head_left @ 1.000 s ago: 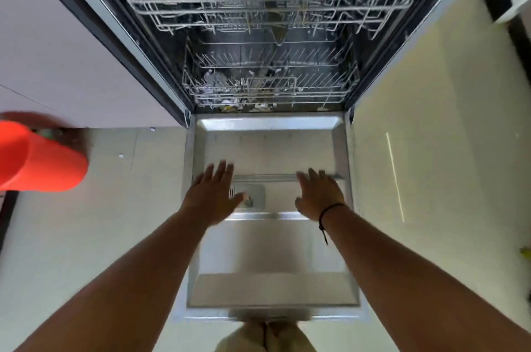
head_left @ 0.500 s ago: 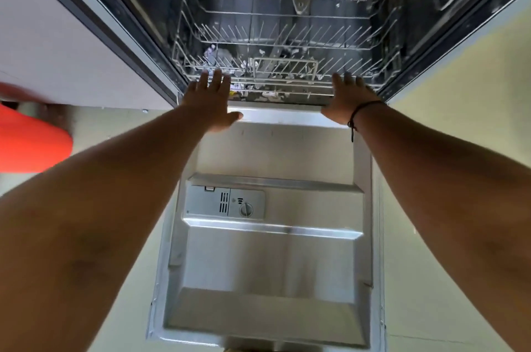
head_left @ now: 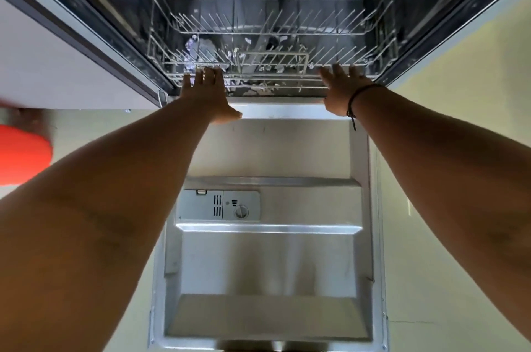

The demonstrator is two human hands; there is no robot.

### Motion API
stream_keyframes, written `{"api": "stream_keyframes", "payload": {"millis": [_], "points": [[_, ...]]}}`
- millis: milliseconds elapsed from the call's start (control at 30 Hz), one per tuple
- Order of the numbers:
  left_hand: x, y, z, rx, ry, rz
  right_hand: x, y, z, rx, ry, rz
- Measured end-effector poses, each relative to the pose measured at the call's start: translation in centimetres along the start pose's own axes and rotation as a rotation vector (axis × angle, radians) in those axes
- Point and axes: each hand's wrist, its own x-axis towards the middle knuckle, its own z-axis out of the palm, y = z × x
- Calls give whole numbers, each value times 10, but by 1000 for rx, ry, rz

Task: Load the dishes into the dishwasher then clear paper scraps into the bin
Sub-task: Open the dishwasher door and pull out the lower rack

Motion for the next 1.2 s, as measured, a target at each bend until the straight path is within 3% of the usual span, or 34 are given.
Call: {"api": "stream_keyframes", "payload": {"millis": [333, 533, 700, 933, 1200], "points": [[-26, -9, 13, 104, -12, 80, -32, -16, 17, -55, -79, 62], [-77, -7, 44, 45, -36, 99, -76, -19, 43, -77, -109, 30], [-125, -8, 70, -32, -58, 116, -114, -27, 68, -58, -232, 34], [-227, -4, 136, -117, -143, 116, -189, -36, 137, -50, -362, 2], [-326, -12, 210, -55, -275, 221, -279, -45, 223, -13, -542, -57]]}}
